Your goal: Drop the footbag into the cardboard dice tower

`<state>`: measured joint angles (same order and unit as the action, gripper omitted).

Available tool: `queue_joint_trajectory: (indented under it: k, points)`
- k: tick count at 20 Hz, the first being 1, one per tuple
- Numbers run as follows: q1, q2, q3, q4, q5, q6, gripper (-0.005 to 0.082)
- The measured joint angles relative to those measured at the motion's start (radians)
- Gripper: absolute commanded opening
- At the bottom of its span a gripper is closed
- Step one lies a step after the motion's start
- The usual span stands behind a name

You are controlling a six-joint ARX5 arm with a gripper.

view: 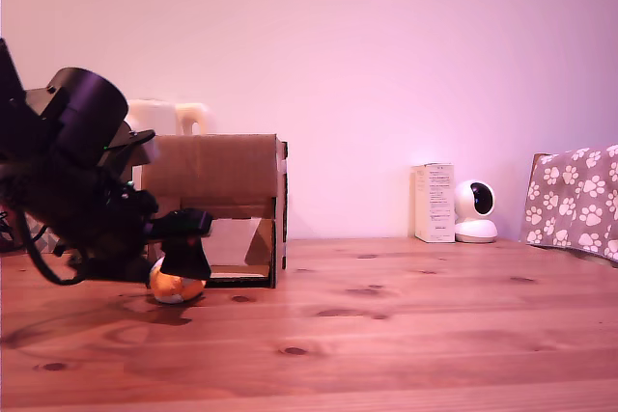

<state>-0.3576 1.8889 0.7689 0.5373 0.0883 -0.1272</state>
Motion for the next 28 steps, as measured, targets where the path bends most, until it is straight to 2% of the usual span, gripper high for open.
queue_joint_trajectory:
  k: [4,7,11,14,18,21,24,28]
  points:
    - [0.000,-0.002,0.009,-0.020,0.008,0.000,0.0086]
    - [0.000,-0.049,0.016,-0.125,0.021,0.000,0.0087]
    - [-0.002,-0.216,0.014,-0.290,0.034,-0.002,0.0087]
    - [-0.002,-0.370,0.014,-0.406,0.047,-0.033,0.0087]
    - [-0.002,-0.480,0.014,-0.496,0.066,-0.047,0.0087]
    - [-0.002,-0.541,0.013,-0.478,0.067,-0.047,0.0087]
    - [-0.002,-0.573,0.015,-0.364,0.068,-0.046,0.0090]
    - [-0.002,-0.559,0.098,-0.383,0.068,-0.002,0.0093]
